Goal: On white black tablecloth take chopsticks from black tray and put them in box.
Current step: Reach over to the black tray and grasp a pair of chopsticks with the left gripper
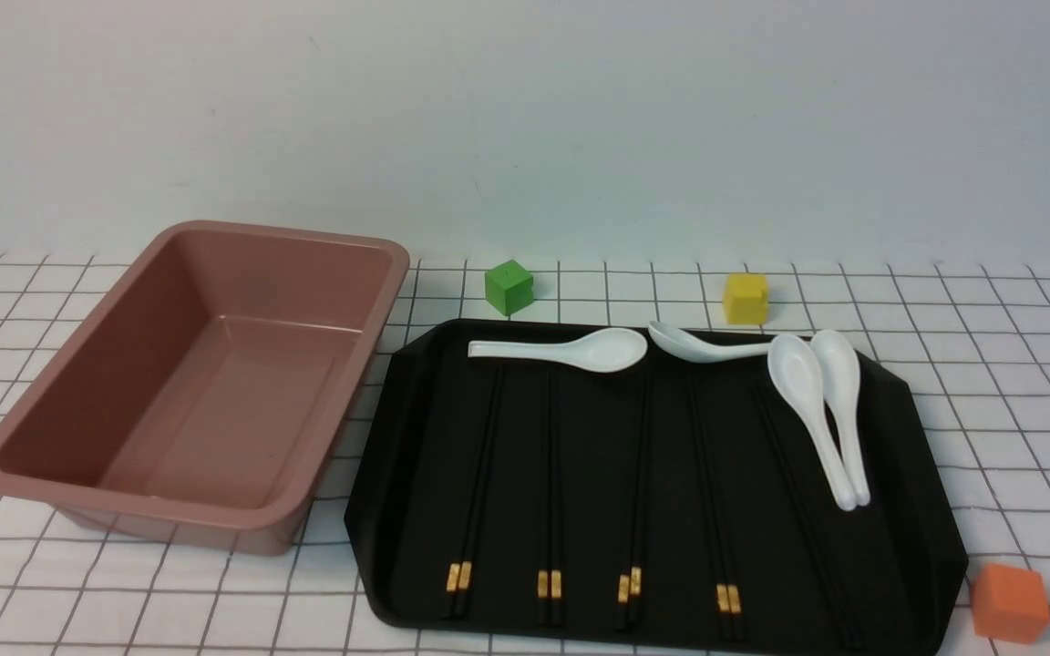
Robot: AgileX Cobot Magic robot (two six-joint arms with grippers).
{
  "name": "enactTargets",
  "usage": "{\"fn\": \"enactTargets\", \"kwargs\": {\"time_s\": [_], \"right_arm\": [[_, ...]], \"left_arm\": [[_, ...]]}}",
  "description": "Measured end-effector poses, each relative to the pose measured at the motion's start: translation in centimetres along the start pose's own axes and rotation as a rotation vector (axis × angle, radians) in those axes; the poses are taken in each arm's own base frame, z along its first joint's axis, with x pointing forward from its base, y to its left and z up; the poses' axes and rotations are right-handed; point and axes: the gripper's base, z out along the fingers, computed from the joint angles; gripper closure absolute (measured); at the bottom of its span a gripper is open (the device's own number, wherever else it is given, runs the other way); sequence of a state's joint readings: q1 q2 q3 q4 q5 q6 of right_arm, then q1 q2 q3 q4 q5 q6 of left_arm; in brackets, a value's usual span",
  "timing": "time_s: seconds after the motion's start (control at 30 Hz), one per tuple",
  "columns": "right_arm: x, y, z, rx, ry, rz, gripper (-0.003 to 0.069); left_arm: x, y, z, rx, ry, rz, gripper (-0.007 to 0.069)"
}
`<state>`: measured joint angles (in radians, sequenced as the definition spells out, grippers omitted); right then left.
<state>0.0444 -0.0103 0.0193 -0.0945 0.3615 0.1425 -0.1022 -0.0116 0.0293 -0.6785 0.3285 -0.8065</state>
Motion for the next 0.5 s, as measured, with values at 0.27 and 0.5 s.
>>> {"fn": "enactTargets", "kwargs": {"time_s": [0.27,0.5], "right_arm": [[0.0,0.0,0.0,0.000,0.000,0.000,0.0419],[0.0,0.0,0.0,0.000,0.000,0.000,0.0419]], "left_arm": [[0.3,-4.6,-1.5,0.092,0.041,0.167,0.0557],[0.0,-9.2,0.6,-0.315,0.261,0.422,0.0637]]}}
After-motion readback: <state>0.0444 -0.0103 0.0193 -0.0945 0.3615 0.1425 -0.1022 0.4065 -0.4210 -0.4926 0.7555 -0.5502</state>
